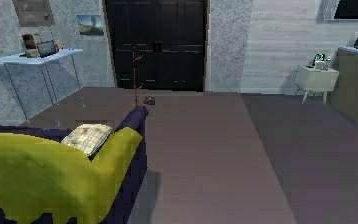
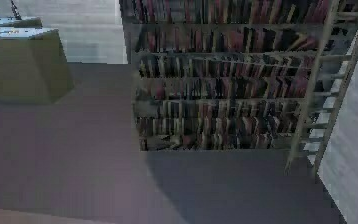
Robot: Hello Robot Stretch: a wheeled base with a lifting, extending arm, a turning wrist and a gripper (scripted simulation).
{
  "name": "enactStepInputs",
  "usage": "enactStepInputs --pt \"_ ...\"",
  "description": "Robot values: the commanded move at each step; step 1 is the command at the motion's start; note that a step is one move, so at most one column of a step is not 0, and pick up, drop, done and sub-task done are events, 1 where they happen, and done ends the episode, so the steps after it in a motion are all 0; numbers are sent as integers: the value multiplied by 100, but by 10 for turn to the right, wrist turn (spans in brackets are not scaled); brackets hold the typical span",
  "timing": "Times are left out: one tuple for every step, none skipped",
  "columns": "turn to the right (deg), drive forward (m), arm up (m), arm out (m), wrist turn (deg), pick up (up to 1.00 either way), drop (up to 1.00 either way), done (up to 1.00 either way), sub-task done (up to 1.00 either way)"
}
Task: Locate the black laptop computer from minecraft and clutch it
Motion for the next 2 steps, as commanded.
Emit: enactStepInputs --pt "0 100 0 0 0 0 0 0 0" --pt "0 30 0 0 0 0 0 0 0"
